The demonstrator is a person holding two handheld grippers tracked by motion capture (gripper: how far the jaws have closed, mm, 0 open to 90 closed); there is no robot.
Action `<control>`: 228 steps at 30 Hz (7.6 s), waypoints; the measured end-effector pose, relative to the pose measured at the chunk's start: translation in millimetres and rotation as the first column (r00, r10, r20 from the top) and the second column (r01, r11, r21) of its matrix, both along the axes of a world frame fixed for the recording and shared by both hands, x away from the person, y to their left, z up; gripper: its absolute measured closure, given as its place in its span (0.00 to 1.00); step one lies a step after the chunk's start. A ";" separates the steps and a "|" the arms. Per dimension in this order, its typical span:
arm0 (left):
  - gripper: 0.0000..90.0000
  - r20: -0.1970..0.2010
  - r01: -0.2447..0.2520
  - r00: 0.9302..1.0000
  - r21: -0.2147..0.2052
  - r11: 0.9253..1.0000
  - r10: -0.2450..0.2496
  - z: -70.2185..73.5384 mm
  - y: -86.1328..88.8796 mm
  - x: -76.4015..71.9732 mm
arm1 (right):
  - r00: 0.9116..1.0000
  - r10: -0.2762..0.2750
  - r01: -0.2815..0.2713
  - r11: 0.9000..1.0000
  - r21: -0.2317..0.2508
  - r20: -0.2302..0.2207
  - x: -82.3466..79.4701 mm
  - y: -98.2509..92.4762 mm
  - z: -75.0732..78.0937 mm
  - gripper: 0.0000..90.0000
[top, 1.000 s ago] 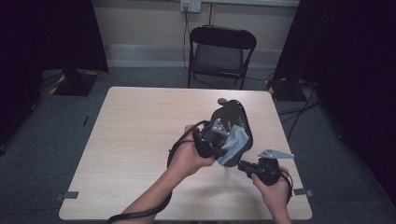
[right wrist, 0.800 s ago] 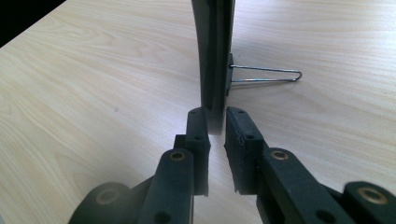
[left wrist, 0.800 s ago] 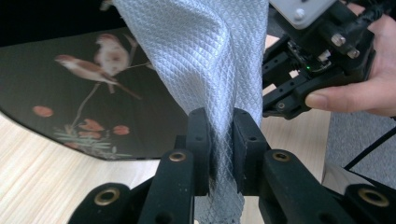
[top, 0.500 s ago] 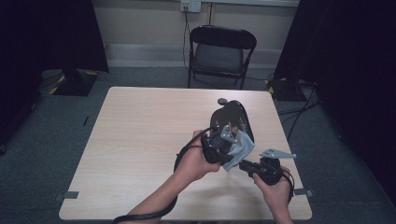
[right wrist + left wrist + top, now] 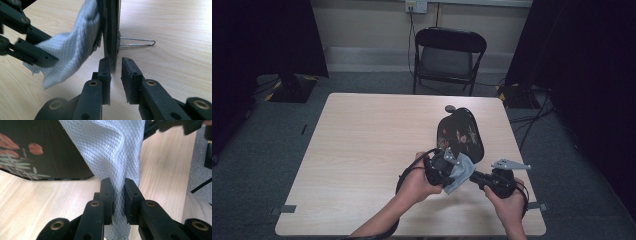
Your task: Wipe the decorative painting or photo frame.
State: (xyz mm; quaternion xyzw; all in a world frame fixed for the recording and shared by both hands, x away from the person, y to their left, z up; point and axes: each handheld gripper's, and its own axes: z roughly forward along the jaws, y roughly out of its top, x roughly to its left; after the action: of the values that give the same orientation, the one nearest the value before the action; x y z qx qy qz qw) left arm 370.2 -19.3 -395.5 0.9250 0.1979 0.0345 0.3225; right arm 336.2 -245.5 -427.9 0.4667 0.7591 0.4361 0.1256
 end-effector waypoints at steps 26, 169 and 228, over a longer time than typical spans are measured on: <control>0.88 -0.086 -0.041 0.995 0.065 0.997 0.047 -49.1 5.8 5.1 | 0.999 -0.035 0.035 0.999 -0.005 0.012 0.7 -7.5 2.0 0.83; 0.88 0.072 -0.019 0.997 -0.025 1.000 0.020 15.5 -1.6 -6.1 | 1.000 -0.026 0.026 0.999 -0.031 0.010 2.9 -3.7 -3.0 0.74; 0.88 -0.129 0.093 0.988 0.049 0.994 -0.086 -52.7 -26.4 -15.4 | 0.998 -0.059 0.060 0.998 -0.027 0.035 2.4 -14.7 3.5 0.68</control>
State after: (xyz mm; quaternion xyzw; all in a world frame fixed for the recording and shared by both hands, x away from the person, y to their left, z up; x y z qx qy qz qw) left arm 354.8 -45.7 -448.2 0.9418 0.1751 -0.0333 0.2850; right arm 338.7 -260.2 -424.5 0.4796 0.7488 0.4293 0.1581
